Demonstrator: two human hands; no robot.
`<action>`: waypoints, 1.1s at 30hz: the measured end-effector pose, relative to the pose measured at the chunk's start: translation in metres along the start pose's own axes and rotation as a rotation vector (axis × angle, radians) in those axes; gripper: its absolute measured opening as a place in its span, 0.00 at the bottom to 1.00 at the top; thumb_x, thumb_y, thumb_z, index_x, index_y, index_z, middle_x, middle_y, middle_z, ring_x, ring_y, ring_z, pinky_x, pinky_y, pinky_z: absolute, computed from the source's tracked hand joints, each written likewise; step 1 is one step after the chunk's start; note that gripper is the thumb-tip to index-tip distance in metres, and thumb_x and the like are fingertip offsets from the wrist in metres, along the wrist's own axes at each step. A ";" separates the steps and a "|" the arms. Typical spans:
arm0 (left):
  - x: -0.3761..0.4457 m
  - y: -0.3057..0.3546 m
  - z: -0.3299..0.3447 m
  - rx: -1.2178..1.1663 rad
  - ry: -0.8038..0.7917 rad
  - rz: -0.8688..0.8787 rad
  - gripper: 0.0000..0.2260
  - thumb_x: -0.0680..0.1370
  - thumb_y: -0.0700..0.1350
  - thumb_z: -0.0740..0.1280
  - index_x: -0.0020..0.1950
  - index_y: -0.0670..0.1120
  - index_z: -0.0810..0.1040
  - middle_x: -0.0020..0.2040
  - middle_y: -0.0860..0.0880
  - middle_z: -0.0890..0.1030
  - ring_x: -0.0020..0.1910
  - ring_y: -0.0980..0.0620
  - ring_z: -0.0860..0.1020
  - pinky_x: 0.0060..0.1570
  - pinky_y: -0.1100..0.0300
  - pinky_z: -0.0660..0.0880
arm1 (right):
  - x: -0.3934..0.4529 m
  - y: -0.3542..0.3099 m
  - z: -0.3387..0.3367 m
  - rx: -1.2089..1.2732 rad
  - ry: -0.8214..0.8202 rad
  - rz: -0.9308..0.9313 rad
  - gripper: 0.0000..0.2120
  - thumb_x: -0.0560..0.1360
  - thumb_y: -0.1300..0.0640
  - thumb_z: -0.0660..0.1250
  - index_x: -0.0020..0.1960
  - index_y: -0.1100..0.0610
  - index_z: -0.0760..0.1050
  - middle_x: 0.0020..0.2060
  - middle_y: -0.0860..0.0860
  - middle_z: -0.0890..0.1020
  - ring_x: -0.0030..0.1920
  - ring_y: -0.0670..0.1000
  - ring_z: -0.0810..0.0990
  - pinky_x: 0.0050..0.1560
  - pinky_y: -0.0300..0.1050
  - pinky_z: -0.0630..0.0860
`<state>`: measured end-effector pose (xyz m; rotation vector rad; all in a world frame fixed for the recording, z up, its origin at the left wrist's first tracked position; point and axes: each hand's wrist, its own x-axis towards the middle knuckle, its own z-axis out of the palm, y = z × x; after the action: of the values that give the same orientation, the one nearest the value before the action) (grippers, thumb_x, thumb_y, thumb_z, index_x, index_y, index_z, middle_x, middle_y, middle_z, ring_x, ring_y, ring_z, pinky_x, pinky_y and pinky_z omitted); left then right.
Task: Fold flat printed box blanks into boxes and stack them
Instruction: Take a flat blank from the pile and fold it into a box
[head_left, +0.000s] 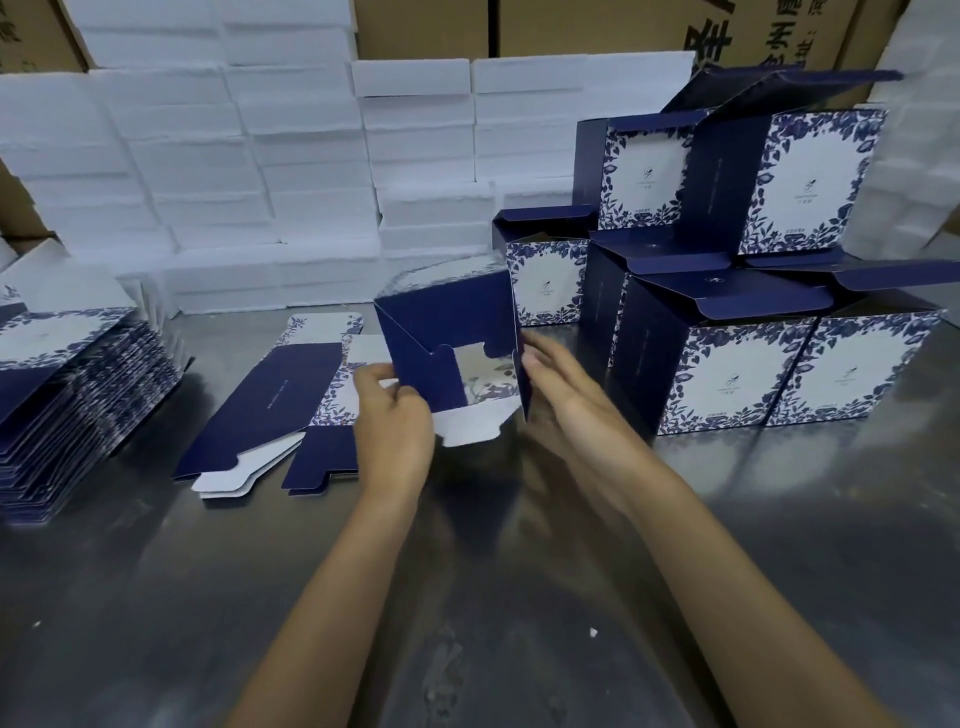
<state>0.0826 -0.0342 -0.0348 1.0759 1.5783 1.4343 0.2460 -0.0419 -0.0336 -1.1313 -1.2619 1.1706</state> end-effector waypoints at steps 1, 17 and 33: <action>0.000 -0.001 0.001 0.024 -0.032 -0.037 0.08 0.80 0.41 0.57 0.56 0.52 0.69 0.47 0.50 0.79 0.47 0.44 0.81 0.55 0.40 0.78 | -0.002 -0.002 -0.002 0.001 0.003 -0.030 0.16 0.82 0.44 0.64 0.69 0.34 0.73 0.70 0.39 0.76 0.70 0.40 0.73 0.75 0.52 0.67; -0.021 0.026 -0.007 0.369 0.093 0.186 0.16 0.74 0.51 0.56 0.29 0.44 0.67 0.25 0.52 0.68 0.30 0.47 0.66 0.31 0.55 0.61 | 0.000 -0.005 -0.014 -0.278 -0.088 -0.292 0.17 0.80 0.55 0.70 0.67 0.44 0.78 0.75 0.37 0.65 0.74 0.32 0.61 0.68 0.36 0.68; -0.010 0.016 -0.008 0.192 -0.253 0.622 0.10 0.75 0.39 0.73 0.55 0.47 0.82 0.63 0.53 0.78 0.72 0.55 0.68 0.73 0.58 0.63 | 0.001 -0.008 -0.021 -0.131 -0.091 -0.276 0.15 0.77 0.60 0.72 0.63 0.49 0.83 0.71 0.41 0.72 0.72 0.38 0.69 0.74 0.52 0.70</action>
<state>0.0804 -0.0467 -0.0179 1.9012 1.2686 1.4639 0.2674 -0.0412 -0.0255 -0.9684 -1.5298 0.9521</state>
